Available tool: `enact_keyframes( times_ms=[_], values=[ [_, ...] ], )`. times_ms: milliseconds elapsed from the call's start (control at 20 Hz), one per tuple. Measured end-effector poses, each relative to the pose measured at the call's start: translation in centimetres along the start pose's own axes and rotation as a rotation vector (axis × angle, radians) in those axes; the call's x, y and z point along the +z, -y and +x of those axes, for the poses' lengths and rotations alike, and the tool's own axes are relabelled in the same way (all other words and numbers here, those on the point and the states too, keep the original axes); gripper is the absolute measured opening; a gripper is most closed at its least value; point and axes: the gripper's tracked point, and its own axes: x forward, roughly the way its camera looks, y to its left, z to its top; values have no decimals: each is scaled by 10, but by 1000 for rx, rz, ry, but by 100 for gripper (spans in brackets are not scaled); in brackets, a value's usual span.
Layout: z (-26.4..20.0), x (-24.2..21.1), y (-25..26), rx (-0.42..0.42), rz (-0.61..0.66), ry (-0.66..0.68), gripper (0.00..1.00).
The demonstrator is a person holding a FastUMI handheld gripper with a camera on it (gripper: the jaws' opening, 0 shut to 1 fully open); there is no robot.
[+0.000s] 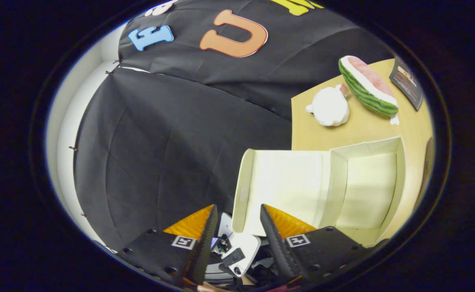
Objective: Open the storage box then place both shoes into the box .Put the left shoe in first, then the right shoe, with the right side of both shoes facing outward in a uniform manner.
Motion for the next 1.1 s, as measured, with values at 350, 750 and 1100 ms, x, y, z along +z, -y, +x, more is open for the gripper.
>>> enact_keyframes(
  times_ms=[350,750,1100],
  values=[
    [-28,-4,74,-223,-87,-17,74],
    [-130,-11,223,-527,-98,-77,74],
    [-207,-24,349,-726,-123,-164,74]
  ],
)
